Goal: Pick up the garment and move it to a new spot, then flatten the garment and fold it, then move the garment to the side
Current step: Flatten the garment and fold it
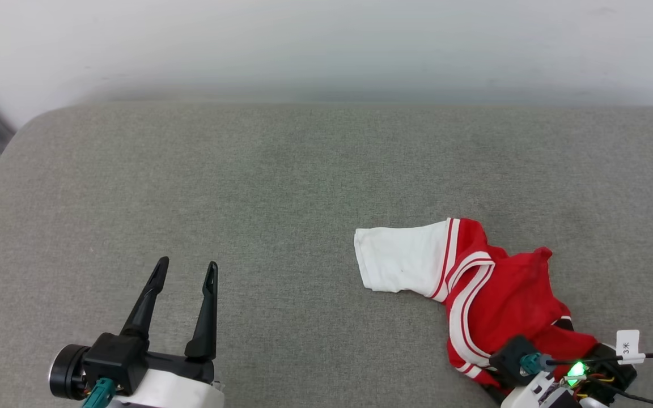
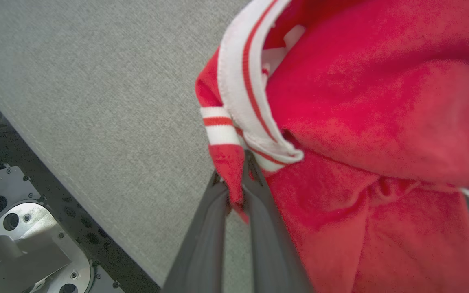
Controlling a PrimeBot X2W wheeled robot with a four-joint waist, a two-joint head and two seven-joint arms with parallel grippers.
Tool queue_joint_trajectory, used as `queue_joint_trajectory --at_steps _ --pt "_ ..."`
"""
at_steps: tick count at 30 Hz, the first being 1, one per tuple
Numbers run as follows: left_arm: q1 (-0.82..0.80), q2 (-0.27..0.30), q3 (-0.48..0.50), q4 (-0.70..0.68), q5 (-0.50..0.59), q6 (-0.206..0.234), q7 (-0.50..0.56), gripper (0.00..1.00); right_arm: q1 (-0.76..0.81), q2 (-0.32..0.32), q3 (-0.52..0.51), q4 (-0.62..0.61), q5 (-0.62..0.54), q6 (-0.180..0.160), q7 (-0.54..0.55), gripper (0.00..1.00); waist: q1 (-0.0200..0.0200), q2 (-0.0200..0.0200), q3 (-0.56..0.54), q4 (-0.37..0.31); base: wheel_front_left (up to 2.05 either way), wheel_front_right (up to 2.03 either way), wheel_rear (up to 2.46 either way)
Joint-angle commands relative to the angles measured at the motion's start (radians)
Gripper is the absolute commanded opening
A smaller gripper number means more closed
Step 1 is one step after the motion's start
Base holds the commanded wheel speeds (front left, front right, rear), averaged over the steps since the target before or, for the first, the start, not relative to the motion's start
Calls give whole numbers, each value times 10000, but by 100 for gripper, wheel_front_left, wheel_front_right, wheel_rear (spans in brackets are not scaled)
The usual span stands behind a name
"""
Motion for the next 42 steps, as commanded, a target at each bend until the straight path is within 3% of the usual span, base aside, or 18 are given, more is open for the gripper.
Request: queue_joint_trajectory --at_steps 1,9,14,17,28,33,40,41,42 --pt "30 21 -6 25 29 -11 -26 100 -62 -9 80 60 109 -5 -105 100 0 0 -47 -34 0 0 0" --pt "270 -27 89 99 82 -12 -26 100 -263 266 -720 -625 1214 -7 -295 100 0 0 -436 -324 0 0 0" --pt "300 -53 143 -38 105 -12 -26 100 -240 646 -2493 -1497 1433 -7 -137 100 0 0 -456 -439 0 0 0" --pt "271 -72 138 -121 113 -12 -26 100 -197 966 -3335 -1643 1329 -5 538 100 0 0 -331 -481 0 0 0" --pt "-260 -46 -257 5 24 -12 -26 100 -1511 1667 -4584 -337 1266 -5 4631 100 0 0 318 42 0 0 0" --pt "-418 -60 -307 117 -7 -12 -26 100 -1838 1750 -4849 661 954 -5 5033 100 0 0 577 510 0 0 0" --pt "-542 26 -335 305 -116 -12 -26 100 -1525 1699 -4621 1254 947 -5 4709 100 0 0 735 921 0 0 0" --pt "-546 33 -331 320 -131 -12 -26 100 -1496 1681 -4563 1220 983 -5 4569 44 0 0 739 936 0 0 0" --pt "-550 36 -326 340 -141 -12 -26 100 -1474 1634 -4519 1169 959 -5 4409 6 0 0 738 940 0 0 0"
